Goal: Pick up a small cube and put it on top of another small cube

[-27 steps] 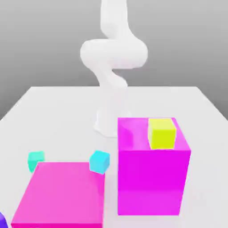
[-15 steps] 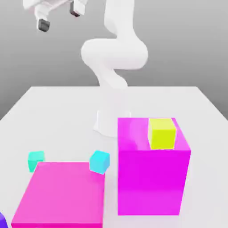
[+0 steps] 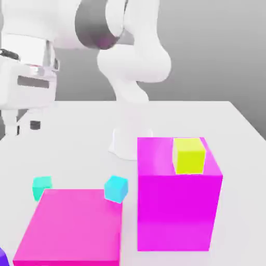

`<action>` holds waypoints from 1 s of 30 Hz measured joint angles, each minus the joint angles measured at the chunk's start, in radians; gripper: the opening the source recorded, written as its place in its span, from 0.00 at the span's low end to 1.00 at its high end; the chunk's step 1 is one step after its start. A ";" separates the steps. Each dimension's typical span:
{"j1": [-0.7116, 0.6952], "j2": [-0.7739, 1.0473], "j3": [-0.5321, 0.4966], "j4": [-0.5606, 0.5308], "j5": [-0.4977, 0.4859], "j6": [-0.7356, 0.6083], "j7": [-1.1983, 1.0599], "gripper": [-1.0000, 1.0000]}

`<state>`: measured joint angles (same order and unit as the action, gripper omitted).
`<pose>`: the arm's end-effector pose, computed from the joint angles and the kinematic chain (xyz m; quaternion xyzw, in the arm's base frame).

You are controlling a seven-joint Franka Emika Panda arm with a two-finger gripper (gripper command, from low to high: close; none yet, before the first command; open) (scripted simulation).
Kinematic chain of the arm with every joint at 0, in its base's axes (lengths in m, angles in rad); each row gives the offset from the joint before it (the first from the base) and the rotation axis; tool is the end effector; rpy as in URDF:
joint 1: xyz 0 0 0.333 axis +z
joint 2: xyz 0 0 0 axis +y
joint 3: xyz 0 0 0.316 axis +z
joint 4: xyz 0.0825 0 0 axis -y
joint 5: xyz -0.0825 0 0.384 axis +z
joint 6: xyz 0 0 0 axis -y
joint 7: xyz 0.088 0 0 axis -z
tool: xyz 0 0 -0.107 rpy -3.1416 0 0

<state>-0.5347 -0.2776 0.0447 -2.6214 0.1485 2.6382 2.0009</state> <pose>0.3866 -0.2108 0.3733 -0.2595 0.9538 -0.0801 0.1287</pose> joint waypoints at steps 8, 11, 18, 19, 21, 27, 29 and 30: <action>-0.129 0.138 0.000 -0.088 -0.027 0.095 0.372 0.50; -0.173 0.190 -0.011 -0.121 -0.052 0.131 0.522 0.50; -0.192 0.314 -0.134 -0.191 -0.131 0.220 0.868 0.50; -0.142 0.342 -0.181 -0.190 -0.134 0.242 0.882 0.50; -0.123 0.404 -0.199 -0.182 -0.134 0.292 0.892 0.50; -0.211 0.559 -0.093 -0.154 -0.065 0.418 0.844 0.00; -0.211 0.559 -0.093 -0.154 -0.065 0.419 0.843 0.00; -0.211 0.559 -0.093 -0.154 -0.065 0.420 0.843 0.00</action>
<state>-0.7460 0.2817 -0.0484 -2.7752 0.0839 3.0581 2.8437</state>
